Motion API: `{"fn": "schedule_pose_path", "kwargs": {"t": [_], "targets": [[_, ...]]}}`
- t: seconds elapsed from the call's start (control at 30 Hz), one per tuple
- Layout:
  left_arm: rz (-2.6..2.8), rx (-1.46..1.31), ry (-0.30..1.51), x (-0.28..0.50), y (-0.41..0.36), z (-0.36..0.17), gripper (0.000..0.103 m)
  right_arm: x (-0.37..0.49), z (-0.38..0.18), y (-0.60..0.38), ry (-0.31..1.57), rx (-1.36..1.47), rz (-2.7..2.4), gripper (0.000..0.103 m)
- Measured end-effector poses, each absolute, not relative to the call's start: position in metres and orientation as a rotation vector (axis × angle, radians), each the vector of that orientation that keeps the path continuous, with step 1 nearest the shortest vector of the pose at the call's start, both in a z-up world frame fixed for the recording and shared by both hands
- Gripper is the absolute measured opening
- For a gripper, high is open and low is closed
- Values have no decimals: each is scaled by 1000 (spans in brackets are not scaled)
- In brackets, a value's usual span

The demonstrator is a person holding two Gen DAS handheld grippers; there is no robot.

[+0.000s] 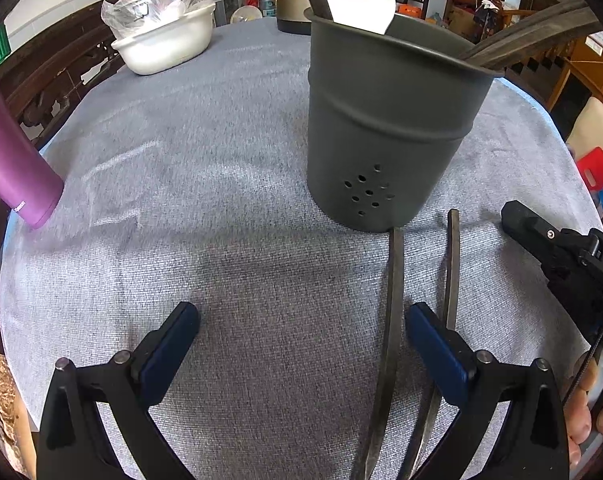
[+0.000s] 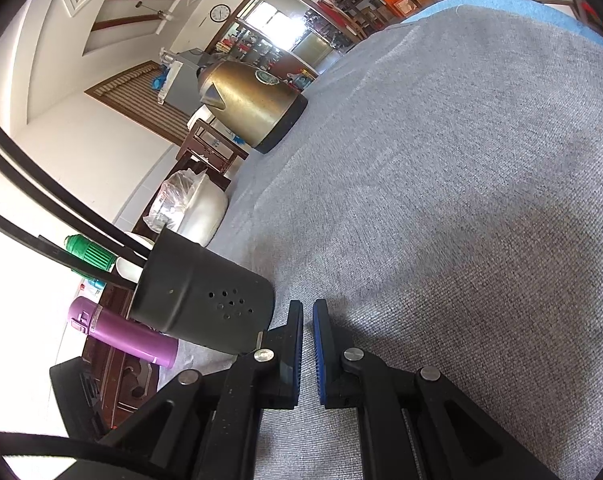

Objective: Organize utensils

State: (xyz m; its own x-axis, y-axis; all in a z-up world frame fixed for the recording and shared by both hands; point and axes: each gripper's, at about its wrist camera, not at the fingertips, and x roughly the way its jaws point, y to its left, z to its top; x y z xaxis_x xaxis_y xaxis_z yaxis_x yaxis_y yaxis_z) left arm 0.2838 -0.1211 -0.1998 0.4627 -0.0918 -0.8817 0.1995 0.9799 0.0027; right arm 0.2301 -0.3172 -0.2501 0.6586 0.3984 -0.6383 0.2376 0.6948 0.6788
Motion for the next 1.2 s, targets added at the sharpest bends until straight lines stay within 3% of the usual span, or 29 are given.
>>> {"fn": "schedule_pose_path", "kwargs": {"t": [1.2], "targets": [[-255, 139, 1069, 293, -119, -200, 103, 240, -248, -314, 902, 778, 102, 8]]}}
